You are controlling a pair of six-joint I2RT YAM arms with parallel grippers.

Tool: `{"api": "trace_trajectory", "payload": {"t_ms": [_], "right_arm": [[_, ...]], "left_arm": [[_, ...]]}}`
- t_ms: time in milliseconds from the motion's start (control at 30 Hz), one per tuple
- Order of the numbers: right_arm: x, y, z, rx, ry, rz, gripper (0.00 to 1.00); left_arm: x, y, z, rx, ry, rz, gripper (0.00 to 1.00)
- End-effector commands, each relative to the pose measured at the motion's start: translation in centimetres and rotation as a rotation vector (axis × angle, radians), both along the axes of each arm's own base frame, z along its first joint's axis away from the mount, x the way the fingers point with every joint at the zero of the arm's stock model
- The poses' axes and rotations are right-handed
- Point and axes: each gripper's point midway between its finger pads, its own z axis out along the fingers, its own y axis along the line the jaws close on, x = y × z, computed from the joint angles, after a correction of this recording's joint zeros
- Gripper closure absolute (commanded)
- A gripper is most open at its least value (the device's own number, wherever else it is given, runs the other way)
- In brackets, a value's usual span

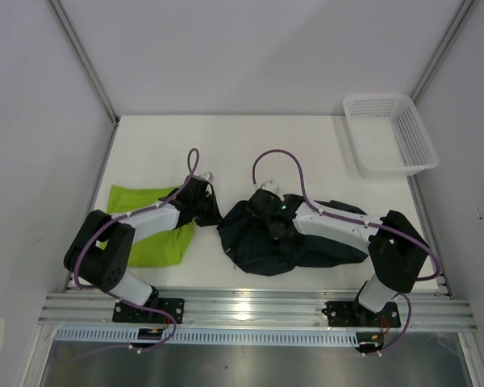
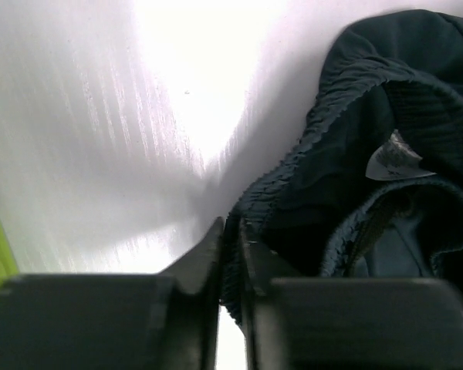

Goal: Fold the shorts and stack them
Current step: Flatten the shorts out

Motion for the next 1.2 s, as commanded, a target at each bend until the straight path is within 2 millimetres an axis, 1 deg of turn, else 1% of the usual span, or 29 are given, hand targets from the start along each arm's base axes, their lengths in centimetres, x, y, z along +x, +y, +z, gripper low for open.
{"api": "trace_trajectory", "payload": {"t_ms": [0, 33, 133, 200, 233, 300, 333, 367, 433, 467, 533, 567, 633, 667, 700, 800, 833, 867, 900, 1000, 1033, 1100, 1167], "right_arm": [[0.5, -0.4, 2.0, 0.017, -0.048, -0.018, 1.00], [0.6, -0.6, 2.5, 0.025, -0.057, -0.024, 1.00], [0.6, -1.1, 3.4, 0.040, -0.073, -0.035, 1.00], [0.5, -1.5, 3.9, 0.041, -0.081, -0.042, 1.00], [0.5, -1.7, 4.3, 0.047, -0.088, -0.046, 1.00], [0.2, -2.0, 4.6, 0.046, -0.087, -0.048, 1.00], [0.1, -2.2, 4.9, 0.055, -0.091, -0.052, 1.00], [0.0, -2.4, 4.9, 0.054, -0.090, -0.052, 1.00], [-0.2, -2.6, 4.9, 0.053, -0.091, -0.060, 1.00], [-0.3, -2.8, 5.0, 0.056, -0.092, -0.061, 1.00], [-0.5, -3.1, 4.6, 0.050, -0.087, -0.063, 1.00], [-0.5, -3.2, 4.3, 0.046, -0.080, -0.068, 1.00], [-0.6, -3.4, 3.3, 0.039, -0.062, -0.070, 0.98], [-0.7, -3.4, 2.8, 0.039, -0.050, -0.069, 0.98], [-0.8, -3.4, 2.2, 0.027, -0.036, -0.070, 0.98], [-1.1, -3.2, 1.1, 0.029, -0.013, -0.069, 0.97], [-1.1, -3.1, 0.8, 0.034, -0.010, -0.070, 0.92], [-1.3, -2.9, 0.6, 0.042, 0.000, -0.064, 0.88], [-1.3, -2.8, 0.4, 0.045, 0.005, -0.061, 0.76], [-1.5, -2.3, 0.1, 0.061, 0.015, -0.052, 0.61], [-1.5, -1.9, 0.1, 0.073, 0.012, -0.044, 0.54], [-1.8, -1.3, -0.4, 0.100, 0.027, -0.024, 0.46], [-2.4, -0.8, -1.2, 0.117, 0.051, -0.007, 0.44]], "left_arm": [[1.2, -0.4, 0.7, -0.008, -0.028, -0.006, 0.90], [1.2, -0.4, 0.7, -0.007, -0.029, -0.006, 1.00], [1.4, -0.4, 0.9, -0.007, -0.039, -0.002, 1.00], [1.5, 0.1, 1.6, 0.005, -0.060, 0.011, 1.00], [1.6, 0.6, 1.7, 0.030, -0.070, 0.029, 1.00], [1.9, 1.1, 3.1, 0.040, -0.112, 0.045, 1.00], [1.8, 1.5, 3.3, 0.059, -0.117, 0.050, 1.00], [2.1, 1.6, 4.4, 0.057, -0.143, 0.056, 1.00], [2.0, 2.1, 4.9, 0.073, -0.154, 0.062, 1.00], [2.1, 2.3, 5.8, 0.078, -0.180, 0.072, 1.00], [2.0, 2.8, 6.4, 0.091, -0.199, 0.074, 1.00], [2.2, 3.2, 7.3, 0.097, -0.232, 0.088, 1.00], [2.1, 3.2, 8.2, 0.086, -0.275, 0.071, 1.00], [2.1, 3.2, 8.8, 0.073, -0.298, 0.069, 1.00], [2.0, 3.4, 10.1, 0.064, -0.341, 0.069, 1.00], [1.8, 4.1, 11.1, 0.065, -0.392, 0.089, 1.00], [1.6, 4.2, 11.6, 0.057, -0.411, 0.092, 1.00], [1.4, 4.2, 11.6, 0.058, -0.414, 0.091, 1.00], [1.3, 4.0, 11.6, 0.052, -0.417, 0.083, 1.00], [1.0, 3.3, 11.4, 0.048, -0.423, 0.047, 1.00], [1.0, 3.1, 11.4, 0.045, -0.424, 0.041, 1.00], [1.0, 2.9, 11.7, 0.040, -0.436, 0.034, 1.00], [1.0, 2.9, 12.3, 0.034, -0.454, 0.033, 1.00]]}}
